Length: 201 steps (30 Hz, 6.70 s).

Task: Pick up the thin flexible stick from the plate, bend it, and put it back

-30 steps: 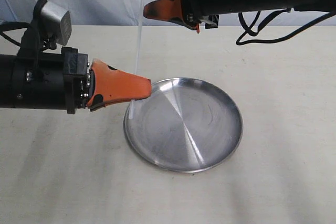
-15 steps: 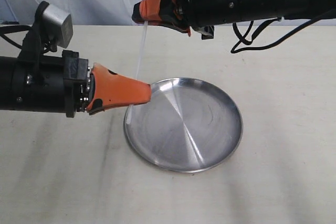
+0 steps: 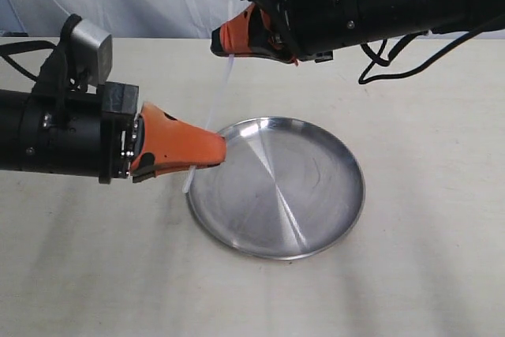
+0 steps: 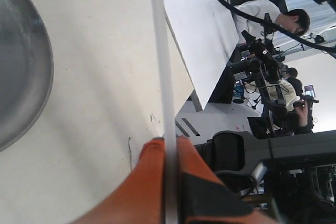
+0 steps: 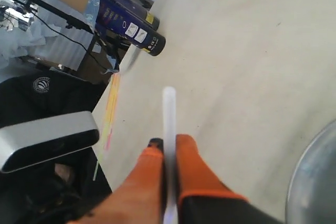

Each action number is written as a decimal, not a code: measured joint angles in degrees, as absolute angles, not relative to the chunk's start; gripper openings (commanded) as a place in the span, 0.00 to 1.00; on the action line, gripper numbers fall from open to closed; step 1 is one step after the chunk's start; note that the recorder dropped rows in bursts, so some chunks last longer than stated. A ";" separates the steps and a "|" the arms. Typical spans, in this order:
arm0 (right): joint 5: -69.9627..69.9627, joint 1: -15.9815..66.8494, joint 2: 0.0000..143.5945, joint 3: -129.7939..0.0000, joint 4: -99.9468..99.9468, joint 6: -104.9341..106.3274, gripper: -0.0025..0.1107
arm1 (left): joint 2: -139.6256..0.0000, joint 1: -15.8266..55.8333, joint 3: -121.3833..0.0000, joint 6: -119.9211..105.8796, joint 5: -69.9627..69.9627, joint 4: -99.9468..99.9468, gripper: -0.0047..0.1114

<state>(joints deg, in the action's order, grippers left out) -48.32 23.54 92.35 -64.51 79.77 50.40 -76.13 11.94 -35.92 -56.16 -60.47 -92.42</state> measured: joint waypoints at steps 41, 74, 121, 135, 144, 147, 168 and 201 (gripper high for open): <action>-47.34 23.24 92.38 -64.51 63.71 52.68 0.01 | -76.22 12.15 -35.92 -55.09 -54.28 -95.54 0.04; -50.42 23.60 92.38 -64.41 61.15 52.02 0.01 | -76.22 12.15 -35.92 -57.67 -50.87 -98.92 0.53; -36.29 23.60 92.16 -64.41 95.88 46.19 0.01 | -73.08 9.41 -39.22 -48.61 -45.79 -98.97 0.04; -36.32 23.60 92.16 -64.41 93.27 47.88 0.01 | -72.62 9.41 -39.36 -53.14 -47.27 -99.28 0.04; -36.44 23.60 92.16 -64.41 88.62 47.76 0.01 | -71.97 9.41 -40.19 -54.13 -46.80 -98.54 0.04; -36.21 23.60 92.16 -64.41 87.35 47.53 0.01 | -71.59 9.41 -41.16 -54.13 -45.91 -98.30 0.04; -33.33 25.45 92.16 -64.41 84.99 47.27 0.01 | -70.96 9.37 -43.35 -54.02 -35.58 -98.41 0.04; -36.38 34.91 92.16 -64.07 95.51 55.38 0.01 | -70.62 8.73 -43.56 -56.12 -26.03 -100.47 0.04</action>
<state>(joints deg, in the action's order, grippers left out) -36.38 34.91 92.16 -64.07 95.51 55.38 -70.62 8.73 -43.56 -56.12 -26.03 -100.47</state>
